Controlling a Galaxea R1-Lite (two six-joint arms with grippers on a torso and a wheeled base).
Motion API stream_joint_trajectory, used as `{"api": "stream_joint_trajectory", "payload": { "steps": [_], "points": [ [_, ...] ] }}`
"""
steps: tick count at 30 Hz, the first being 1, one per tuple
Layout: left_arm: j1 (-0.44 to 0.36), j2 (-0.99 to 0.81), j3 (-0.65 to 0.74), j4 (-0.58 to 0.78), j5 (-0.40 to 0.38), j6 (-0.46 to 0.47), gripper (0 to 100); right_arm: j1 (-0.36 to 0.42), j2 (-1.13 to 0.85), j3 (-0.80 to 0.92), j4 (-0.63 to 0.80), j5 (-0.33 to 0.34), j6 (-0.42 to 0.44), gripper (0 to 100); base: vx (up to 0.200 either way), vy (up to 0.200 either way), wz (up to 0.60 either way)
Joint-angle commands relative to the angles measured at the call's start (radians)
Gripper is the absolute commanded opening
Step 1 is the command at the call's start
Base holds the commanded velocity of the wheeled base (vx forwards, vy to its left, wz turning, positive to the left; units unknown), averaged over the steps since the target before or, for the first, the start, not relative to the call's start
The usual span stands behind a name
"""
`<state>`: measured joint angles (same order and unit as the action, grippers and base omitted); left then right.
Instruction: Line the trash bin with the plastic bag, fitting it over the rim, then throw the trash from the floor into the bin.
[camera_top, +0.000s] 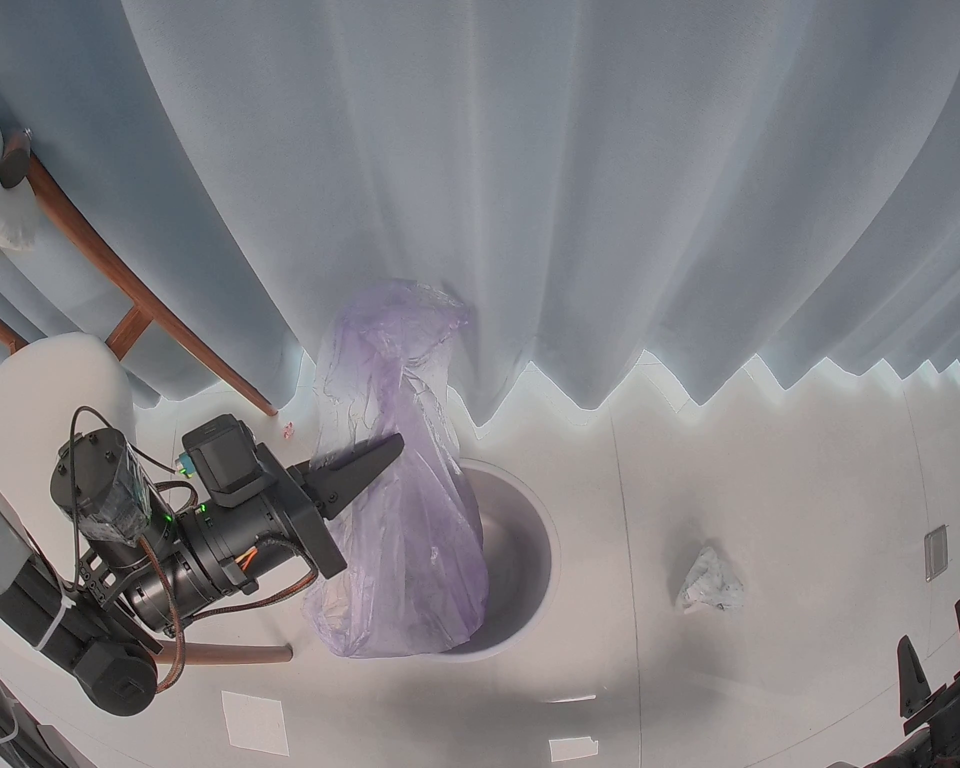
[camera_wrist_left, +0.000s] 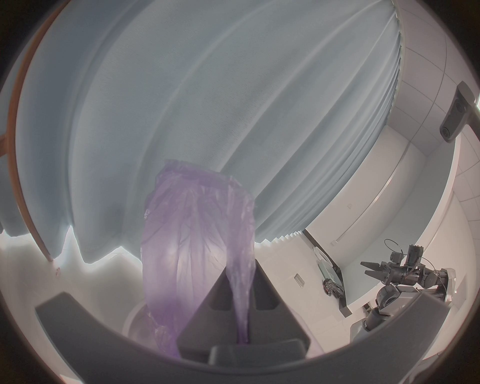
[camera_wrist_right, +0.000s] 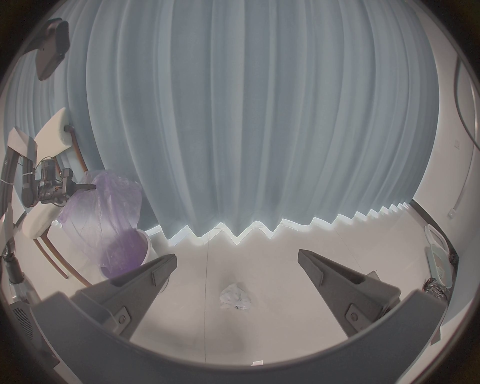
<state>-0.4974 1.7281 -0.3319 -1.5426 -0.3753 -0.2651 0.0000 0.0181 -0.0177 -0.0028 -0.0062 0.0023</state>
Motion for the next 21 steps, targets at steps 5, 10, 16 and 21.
{"api": "stream_joint_trajectory", "payload": {
  "steps": [5,10,16,21],
  "points": [
    [0.002,0.001,-0.009,-0.001,0.003,0.001,0,0.000,-0.018,0.018,0.000,0.000,0.001,100,-0.200,0.000,0.00],
    [0.036,-0.022,-0.016,-0.002,0.004,0.041,0,0.000,-0.018,0.018,0.000,0.000,0.001,100,0.000,0.000,0.00],
    [0.068,-0.024,-0.047,0.041,-0.017,0.041,0,0.000,-0.018,0.018,0.000,0.000,0.001,100,0.000,0.000,0.00],
    [0.079,0.021,-0.116,0.098,-0.028,0.046,0,0.000,-0.018,0.018,0.000,0.000,-0.001,100,0.000,0.000,0.00]
  ]
}}
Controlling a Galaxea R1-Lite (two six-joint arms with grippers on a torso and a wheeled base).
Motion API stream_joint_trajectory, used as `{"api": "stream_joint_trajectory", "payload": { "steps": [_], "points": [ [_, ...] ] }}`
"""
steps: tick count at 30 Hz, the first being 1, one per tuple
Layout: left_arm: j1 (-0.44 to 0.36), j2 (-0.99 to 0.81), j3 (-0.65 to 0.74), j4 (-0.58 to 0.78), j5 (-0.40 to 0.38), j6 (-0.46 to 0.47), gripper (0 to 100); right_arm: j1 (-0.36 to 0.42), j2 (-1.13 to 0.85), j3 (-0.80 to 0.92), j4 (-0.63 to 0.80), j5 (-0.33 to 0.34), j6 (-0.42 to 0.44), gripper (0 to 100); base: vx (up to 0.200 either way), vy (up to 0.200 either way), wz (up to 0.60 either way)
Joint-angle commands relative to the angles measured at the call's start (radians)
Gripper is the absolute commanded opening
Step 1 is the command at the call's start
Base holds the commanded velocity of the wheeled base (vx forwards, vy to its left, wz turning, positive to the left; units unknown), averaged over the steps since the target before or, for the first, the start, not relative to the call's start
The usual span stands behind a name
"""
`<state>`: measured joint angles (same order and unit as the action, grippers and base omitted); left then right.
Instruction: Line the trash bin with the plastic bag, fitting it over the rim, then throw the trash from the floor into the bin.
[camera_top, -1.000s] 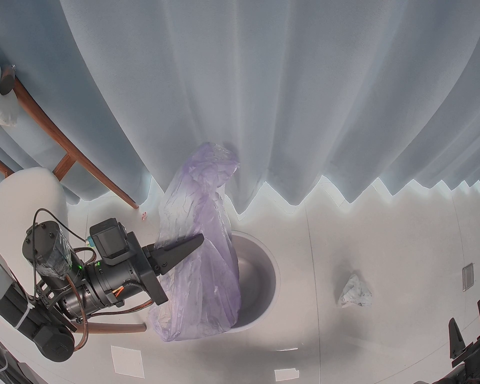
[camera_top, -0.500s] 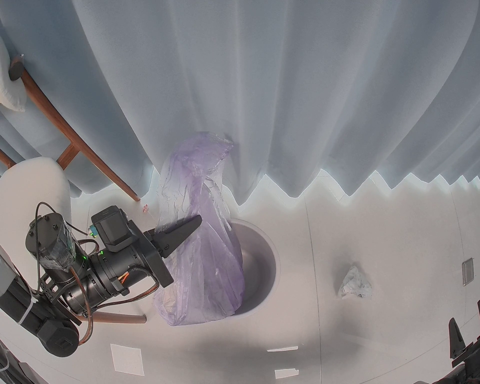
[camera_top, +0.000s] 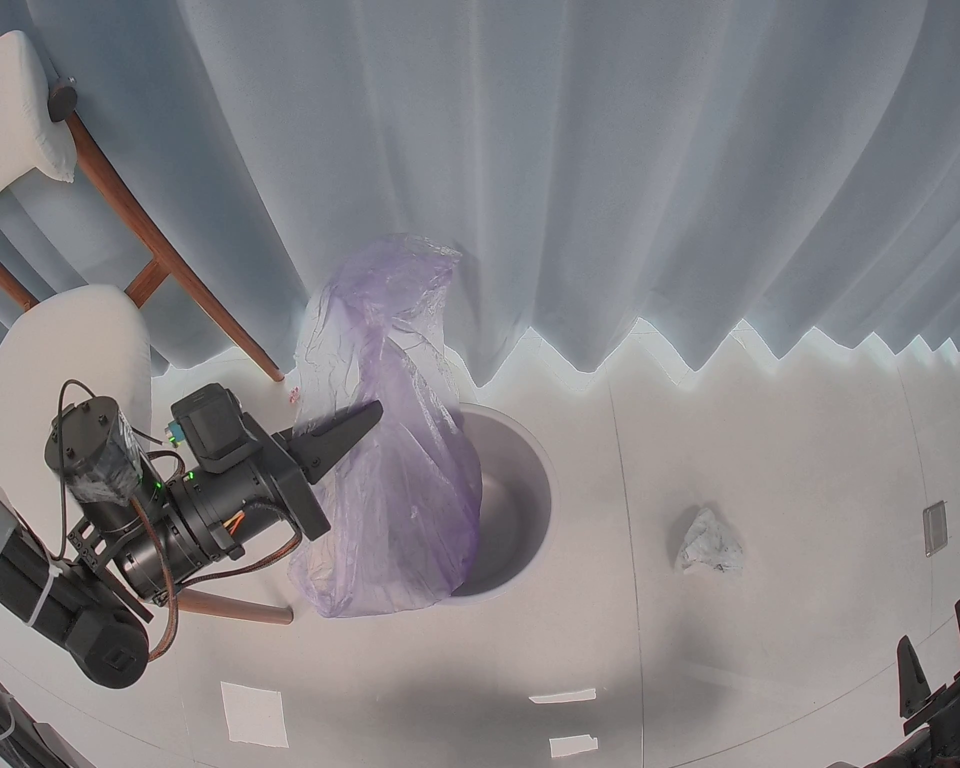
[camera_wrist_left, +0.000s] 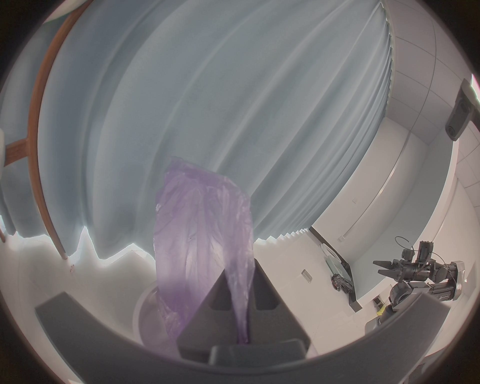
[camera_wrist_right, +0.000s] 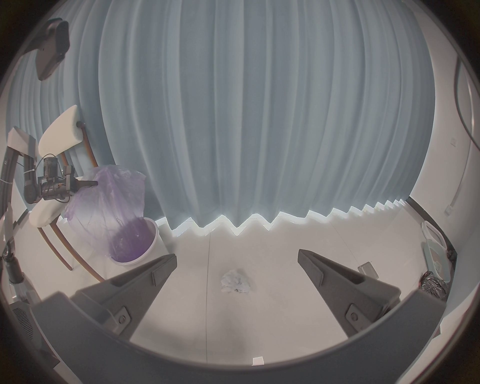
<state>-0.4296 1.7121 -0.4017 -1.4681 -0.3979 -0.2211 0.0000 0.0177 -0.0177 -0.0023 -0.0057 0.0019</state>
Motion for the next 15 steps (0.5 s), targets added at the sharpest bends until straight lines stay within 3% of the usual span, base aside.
{"api": "stream_joint_trajectory", "payload": {
  "steps": [1,4,15],
  "points": [
    [0.009,0.040,-0.072,0.043,-0.006,0.002,0,0.000,-0.018,0.018,-0.001,0.000,0.001,100,0.000,0.000,0.00],
    [0.011,0.044,-0.115,0.061,-0.012,0.003,0,0.000,-0.018,0.018,-0.001,0.000,0.001,100,0.000,0.000,0.00],
    [0.026,0.055,-0.077,-0.003,-0.085,-0.001,0,0.000,-0.018,0.018,-0.001,0.000,0.000,100,0.000,0.000,0.00]
  ]
}}
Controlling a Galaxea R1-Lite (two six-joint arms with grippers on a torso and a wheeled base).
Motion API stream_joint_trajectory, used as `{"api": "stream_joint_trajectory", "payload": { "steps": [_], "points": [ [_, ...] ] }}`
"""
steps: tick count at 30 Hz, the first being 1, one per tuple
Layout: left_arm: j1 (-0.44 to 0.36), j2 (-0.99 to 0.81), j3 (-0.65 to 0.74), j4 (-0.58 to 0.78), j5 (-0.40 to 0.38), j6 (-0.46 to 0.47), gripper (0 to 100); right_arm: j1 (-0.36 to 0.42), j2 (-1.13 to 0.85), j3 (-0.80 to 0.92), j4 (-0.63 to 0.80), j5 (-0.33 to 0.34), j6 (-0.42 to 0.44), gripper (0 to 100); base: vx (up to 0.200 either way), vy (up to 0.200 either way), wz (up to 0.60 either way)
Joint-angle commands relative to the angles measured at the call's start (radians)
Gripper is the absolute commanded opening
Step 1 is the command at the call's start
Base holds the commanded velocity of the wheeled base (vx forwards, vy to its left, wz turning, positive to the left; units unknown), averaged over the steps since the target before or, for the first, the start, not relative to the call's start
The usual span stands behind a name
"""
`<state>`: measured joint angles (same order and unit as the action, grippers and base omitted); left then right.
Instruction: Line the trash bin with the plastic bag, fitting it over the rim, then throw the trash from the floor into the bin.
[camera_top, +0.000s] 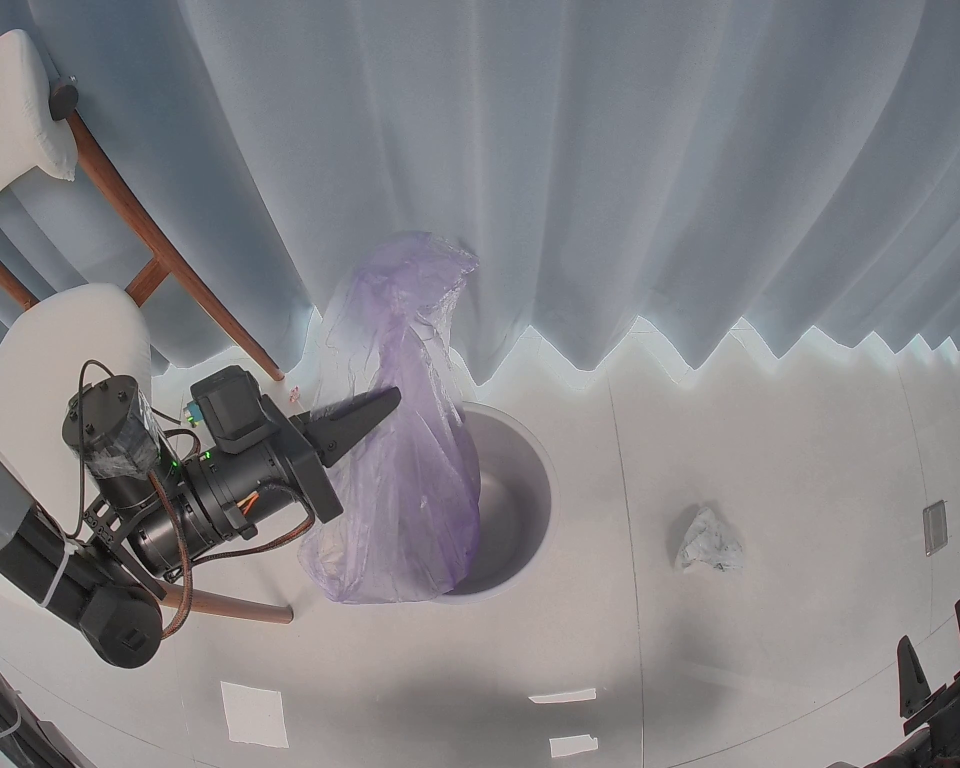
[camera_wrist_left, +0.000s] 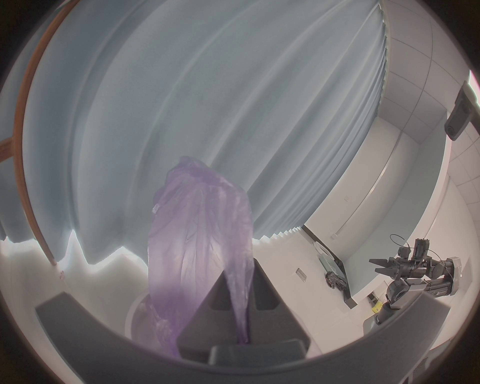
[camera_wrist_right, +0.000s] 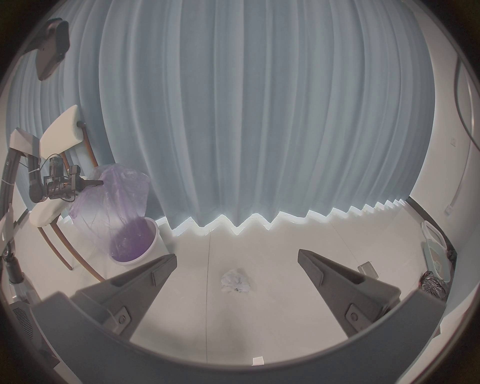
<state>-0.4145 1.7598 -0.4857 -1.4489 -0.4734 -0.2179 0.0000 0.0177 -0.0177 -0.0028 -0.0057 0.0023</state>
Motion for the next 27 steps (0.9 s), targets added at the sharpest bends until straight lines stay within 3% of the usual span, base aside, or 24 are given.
{"api": "stream_joint_trajectory", "payload": {
  "steps": [1,7,23,26,27],
  "points": [
    [0.013,0.006,-0.001,-0.024,-0.007,-0.006,0,0.000,-0.018,0.018,-0.002,0.000,-0.001,100,0.000,0.000,0.00],
    [0.060,-0.003,-0.047,-0.016,-0.001,-0.048,0,0.000,-0.018,0.018,0.000,-0.002,-0.002,100,0.000,0.000,0.00],
    [0.039,-0.003,-0.040,0.038,-0.001,-0.034,0,0.000,-0.018,0.018,-0.003,0.006,-0.024,100,0.000,0.000,0.00],
    [0.031,-0.005,-0.034,0.045,0.001,-0.028,0,0.000,-0.016,0.016,-0.074,0.006,-0.018,100,0.000,0.000,0.00],
    [0.029,-0.005,-0.033,0.061,0.001,-0.026,0,0.000,-0.013,0.016,-0.200,0.006,-0.016,100,0.000,0.000,0.00]
  ]
}}
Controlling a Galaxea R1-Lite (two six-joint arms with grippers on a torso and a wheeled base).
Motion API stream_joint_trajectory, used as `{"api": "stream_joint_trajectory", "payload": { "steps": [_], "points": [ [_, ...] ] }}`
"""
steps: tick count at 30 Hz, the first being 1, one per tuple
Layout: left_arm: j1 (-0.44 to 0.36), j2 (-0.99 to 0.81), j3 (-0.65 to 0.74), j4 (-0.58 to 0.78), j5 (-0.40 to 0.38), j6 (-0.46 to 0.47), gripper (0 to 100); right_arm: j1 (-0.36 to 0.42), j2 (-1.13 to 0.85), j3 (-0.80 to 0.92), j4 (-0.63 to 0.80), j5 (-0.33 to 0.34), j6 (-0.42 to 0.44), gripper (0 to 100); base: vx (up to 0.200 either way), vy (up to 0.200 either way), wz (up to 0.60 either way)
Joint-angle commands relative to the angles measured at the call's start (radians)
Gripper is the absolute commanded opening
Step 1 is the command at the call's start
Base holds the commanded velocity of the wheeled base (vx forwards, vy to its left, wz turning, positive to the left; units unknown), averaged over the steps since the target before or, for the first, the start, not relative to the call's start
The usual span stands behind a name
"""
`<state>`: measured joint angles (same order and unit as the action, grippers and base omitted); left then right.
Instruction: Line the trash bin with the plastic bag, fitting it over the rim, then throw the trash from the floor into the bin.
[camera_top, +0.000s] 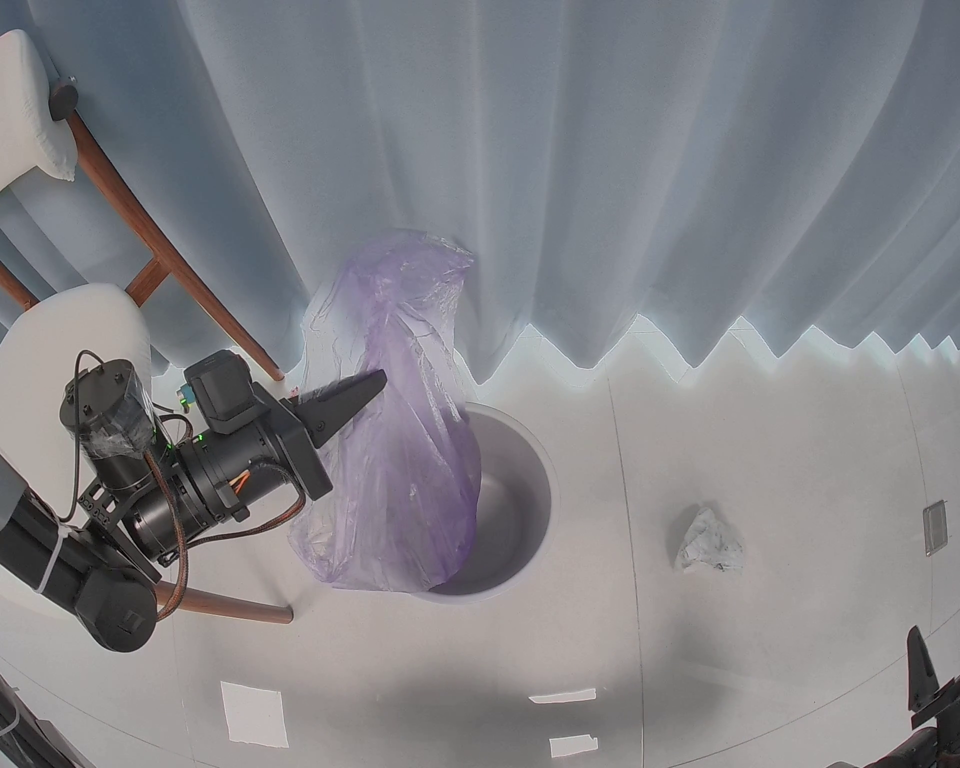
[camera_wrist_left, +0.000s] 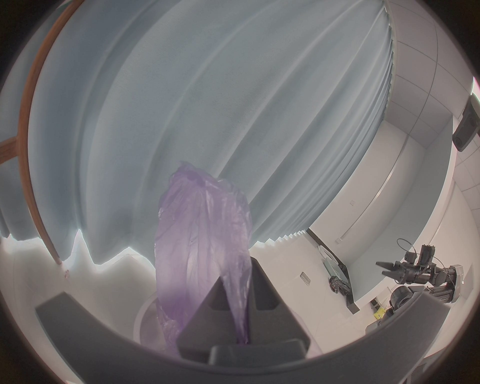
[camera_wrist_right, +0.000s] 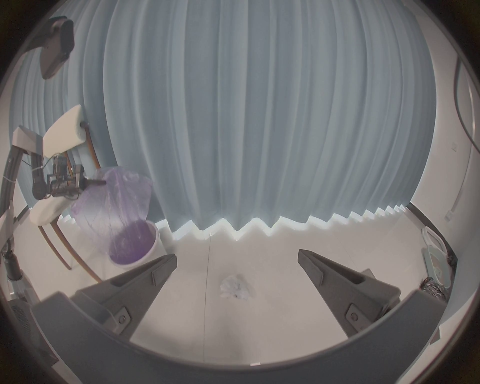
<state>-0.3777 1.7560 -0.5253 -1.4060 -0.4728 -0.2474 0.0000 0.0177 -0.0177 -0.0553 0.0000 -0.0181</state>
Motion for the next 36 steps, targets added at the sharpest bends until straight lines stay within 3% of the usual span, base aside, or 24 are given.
{"api": "stream_joint_trajectory", "payload": {
  "steps": [1,7,10,11,12,13,15,19,36],
  "points": [
    [-0.009,-0.001,0.005,0.027,0.000,0.004,0,0.000,-0.005,0.018,-0.204,0.005,0.000,100,0.000,0.000,0.00],
    [-0.027,-0.003,0.013,0.047,0.002,0.004,0,0.003,-0.008,-0.016,-0.130,0.084,0.047,100,0.000,0.000,0.00],
    [-0.040,-0.027,0.038,0.039,0.000,0.004,0,0.008,0.030,-0.104,-0.040,0.173,0.147,100,0.000,0.000,0.00],
    [-0.040,-0.027,0.038,0.039,0.000,0.004,0,0.008,0.030,-0.104,-0.040,0.173,0.147,100,0.000,0.000,0.00],
    [-0.041,-0.046,0.047,0.045,-0.001,0.004,0,0.008,0.068,-0.157,0.017,0.186,0.221,100,0.000,0.000,0.00],
    [-0.041,-0.046,0.047,0.045,-0.001,0.004,0,0.008,0.068,-0.157,0.017,0.186,0.221,100,0.000,0.000,0.00],
    [-0.040,-0.049,0.050,0.038,-0.001,0.004,0,0.008,0.123,-0.209,0.068,0.192,0.310,100,0.000,0.000,0.00],
    [-0.033,-0.049,0.045,0.038,-0.001,0.004,0,0.008,0.208,-0.255,0.077,0.256,0.408,100,0.000,0.000,0.00],
    [-0.043,-0.061,0.045,0.039,0.000,0.004,0,0.008,0.521,-0.377,0.069,0.451,0.564,100,0.000,0.000,0.00]
  ]
}}
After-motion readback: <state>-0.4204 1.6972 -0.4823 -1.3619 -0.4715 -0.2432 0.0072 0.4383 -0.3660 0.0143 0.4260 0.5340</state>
